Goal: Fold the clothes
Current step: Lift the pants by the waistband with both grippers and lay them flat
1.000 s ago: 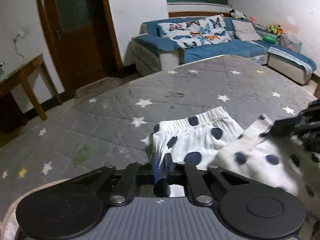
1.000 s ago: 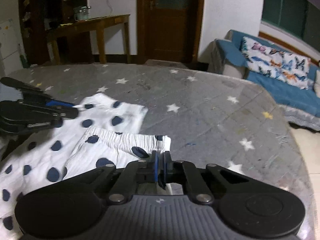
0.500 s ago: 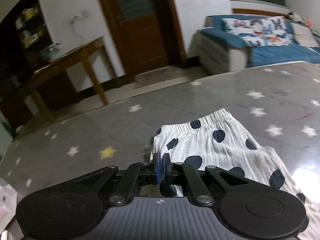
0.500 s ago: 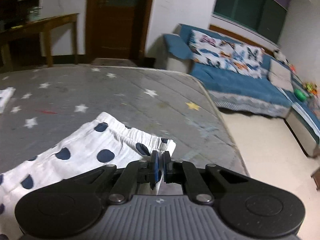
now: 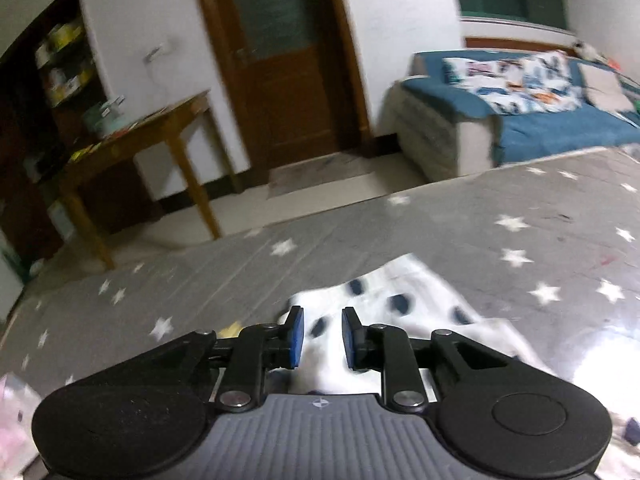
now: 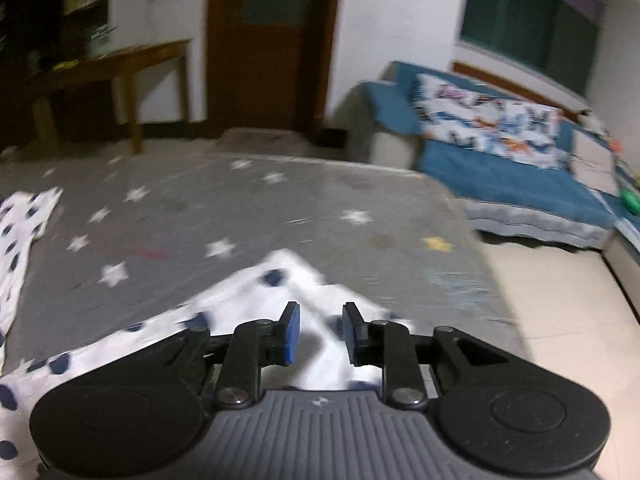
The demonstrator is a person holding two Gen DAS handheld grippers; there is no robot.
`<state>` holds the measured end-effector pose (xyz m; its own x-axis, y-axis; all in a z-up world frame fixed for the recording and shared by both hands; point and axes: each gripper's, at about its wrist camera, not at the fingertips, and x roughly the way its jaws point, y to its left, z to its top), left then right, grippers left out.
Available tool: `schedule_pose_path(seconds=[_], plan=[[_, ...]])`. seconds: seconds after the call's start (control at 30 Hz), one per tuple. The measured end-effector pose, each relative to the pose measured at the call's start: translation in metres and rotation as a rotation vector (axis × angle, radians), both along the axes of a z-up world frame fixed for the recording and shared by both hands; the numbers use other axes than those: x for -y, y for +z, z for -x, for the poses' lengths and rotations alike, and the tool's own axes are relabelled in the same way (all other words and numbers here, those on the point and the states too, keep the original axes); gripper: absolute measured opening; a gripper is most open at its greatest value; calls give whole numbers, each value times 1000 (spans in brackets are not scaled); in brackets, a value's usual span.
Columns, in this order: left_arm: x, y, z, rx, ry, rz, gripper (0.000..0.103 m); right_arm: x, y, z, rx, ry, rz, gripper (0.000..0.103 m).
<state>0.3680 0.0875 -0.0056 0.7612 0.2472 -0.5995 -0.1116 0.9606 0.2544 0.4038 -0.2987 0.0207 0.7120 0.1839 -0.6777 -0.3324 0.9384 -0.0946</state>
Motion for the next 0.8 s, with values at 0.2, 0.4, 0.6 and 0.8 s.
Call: schedule_pose_path(seconds=[0.2,0.4,0.6,0.8], plan=[[13,-5,-19,-2,-44,24,21,-30,-18,-22,-39,60,1,27],[19,-13,-40,-4,-49,90,18,-46,-21,-45,-28,83,-27,36],[24,-22,-61,-7,-54,155,22,-53,-17,-48,-10,99,-49,44],[20,-1,-32,-12,-117,196,23,-40,2,-3,-9,150,-41,47]])
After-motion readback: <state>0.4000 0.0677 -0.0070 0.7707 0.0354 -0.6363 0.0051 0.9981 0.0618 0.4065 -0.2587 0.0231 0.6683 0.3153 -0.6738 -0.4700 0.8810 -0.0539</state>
